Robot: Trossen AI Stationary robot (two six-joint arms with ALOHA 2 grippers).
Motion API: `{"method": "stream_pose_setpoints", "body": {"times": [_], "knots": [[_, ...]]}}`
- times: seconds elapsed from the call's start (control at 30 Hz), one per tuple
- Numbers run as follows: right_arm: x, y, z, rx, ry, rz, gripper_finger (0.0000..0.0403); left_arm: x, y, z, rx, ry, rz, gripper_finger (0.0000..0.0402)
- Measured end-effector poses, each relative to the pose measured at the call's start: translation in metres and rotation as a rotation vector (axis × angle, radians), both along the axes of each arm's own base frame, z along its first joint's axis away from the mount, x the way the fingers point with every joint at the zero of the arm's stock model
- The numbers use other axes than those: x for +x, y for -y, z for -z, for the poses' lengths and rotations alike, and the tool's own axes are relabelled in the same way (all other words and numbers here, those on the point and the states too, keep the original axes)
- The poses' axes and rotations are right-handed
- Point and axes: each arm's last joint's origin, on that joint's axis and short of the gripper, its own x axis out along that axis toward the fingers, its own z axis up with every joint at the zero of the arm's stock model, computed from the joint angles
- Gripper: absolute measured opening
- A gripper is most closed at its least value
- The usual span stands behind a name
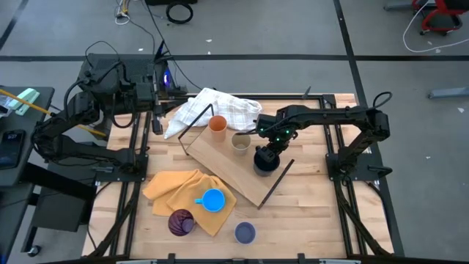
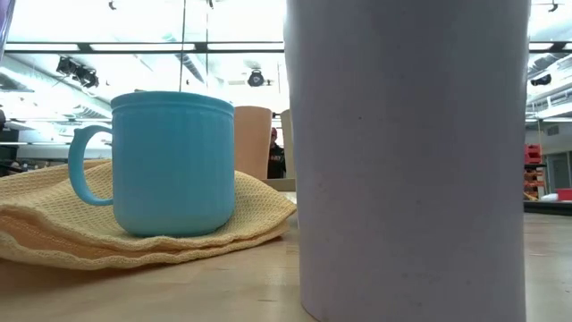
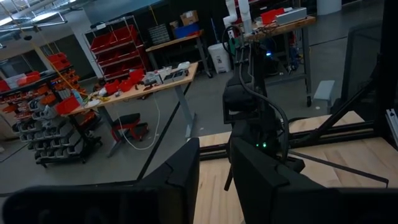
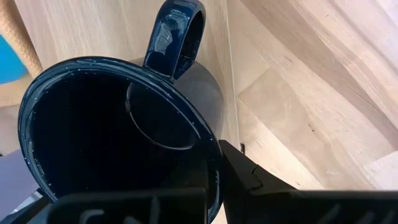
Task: Stack small to large cups/mugs on shelf
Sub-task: Put the dark blue mug on the shelf
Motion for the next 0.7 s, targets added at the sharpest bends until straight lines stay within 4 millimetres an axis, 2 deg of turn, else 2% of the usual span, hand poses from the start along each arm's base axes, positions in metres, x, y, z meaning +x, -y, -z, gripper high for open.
{"method": "stream_pose_setpoints", "body": {"times": [0.7], "knots": [[0.001, -0.01, 0.001, -0.085, -0.015, -0.017, 0.0018, 0.0, 0.0, 0.0, 0.002, 0.0, 0.0, 0.0099]]}}
